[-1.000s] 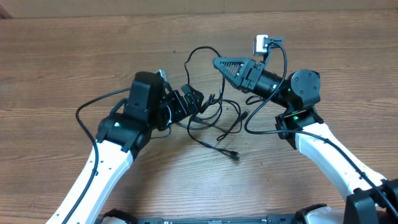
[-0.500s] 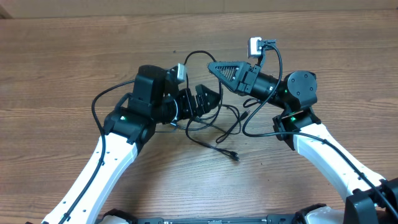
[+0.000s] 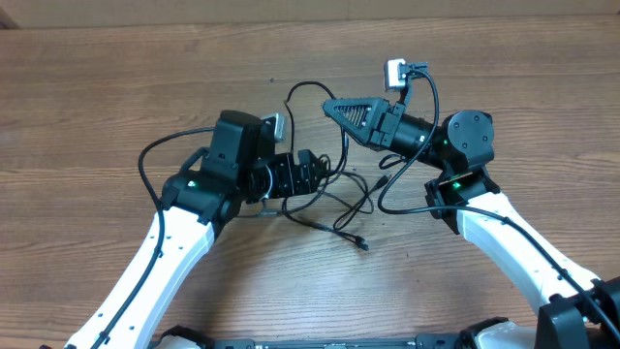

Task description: Untangle cables

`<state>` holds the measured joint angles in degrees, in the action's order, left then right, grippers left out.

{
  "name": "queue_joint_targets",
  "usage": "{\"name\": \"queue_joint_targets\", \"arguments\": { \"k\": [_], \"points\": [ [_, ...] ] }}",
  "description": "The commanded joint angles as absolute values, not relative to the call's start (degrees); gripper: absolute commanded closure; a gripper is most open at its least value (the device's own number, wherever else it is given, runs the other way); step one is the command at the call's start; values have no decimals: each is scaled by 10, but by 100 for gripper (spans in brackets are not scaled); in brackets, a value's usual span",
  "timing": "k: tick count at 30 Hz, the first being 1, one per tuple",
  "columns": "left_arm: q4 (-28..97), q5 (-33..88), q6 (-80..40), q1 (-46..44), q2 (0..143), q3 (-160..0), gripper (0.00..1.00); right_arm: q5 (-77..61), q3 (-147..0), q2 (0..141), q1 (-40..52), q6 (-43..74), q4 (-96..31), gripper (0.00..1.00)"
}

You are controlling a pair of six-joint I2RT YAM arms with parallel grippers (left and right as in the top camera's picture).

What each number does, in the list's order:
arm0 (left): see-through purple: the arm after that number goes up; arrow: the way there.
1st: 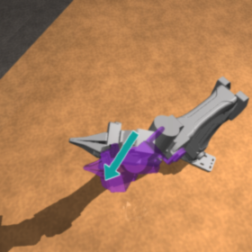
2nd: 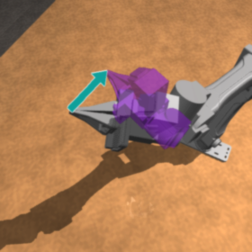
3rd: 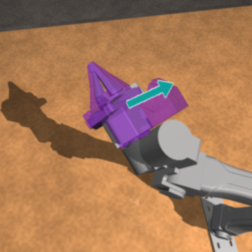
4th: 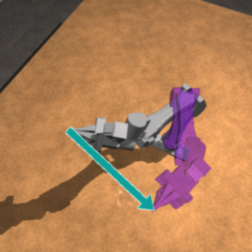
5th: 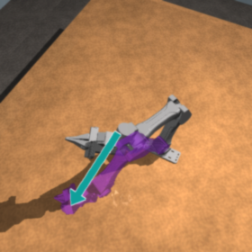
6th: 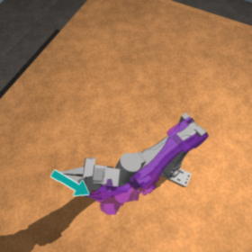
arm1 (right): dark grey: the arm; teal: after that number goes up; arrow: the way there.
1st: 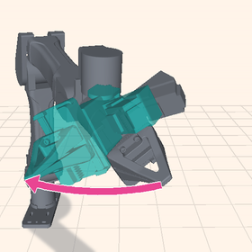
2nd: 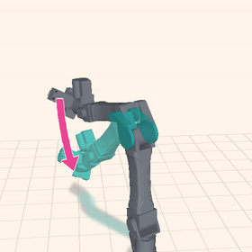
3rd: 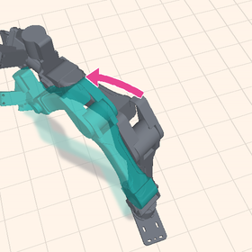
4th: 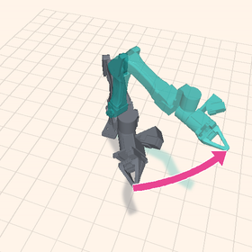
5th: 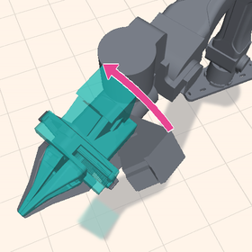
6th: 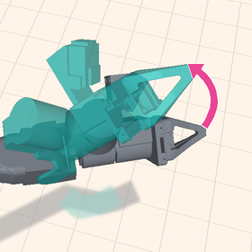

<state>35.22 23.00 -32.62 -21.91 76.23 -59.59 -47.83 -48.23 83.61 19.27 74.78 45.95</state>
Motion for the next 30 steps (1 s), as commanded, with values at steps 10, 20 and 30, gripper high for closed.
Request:
{"name": "queue_joint_targets", "arguments": {
  "k": [10, 20, 30],
  "points": [
    [437, 23, -309, -222, 785, -601, 0, -482, -500, 824, 184, 795, 528, 96],
    [451, 20, -324, -222, 785, -601, 0, -470, -500, 824, 145, 940, 685, 96],
    [469, 20, -324, -222, 785, -601, 0, -323, -500, 824, -34, 1068, 792, 96]
  ]
}}
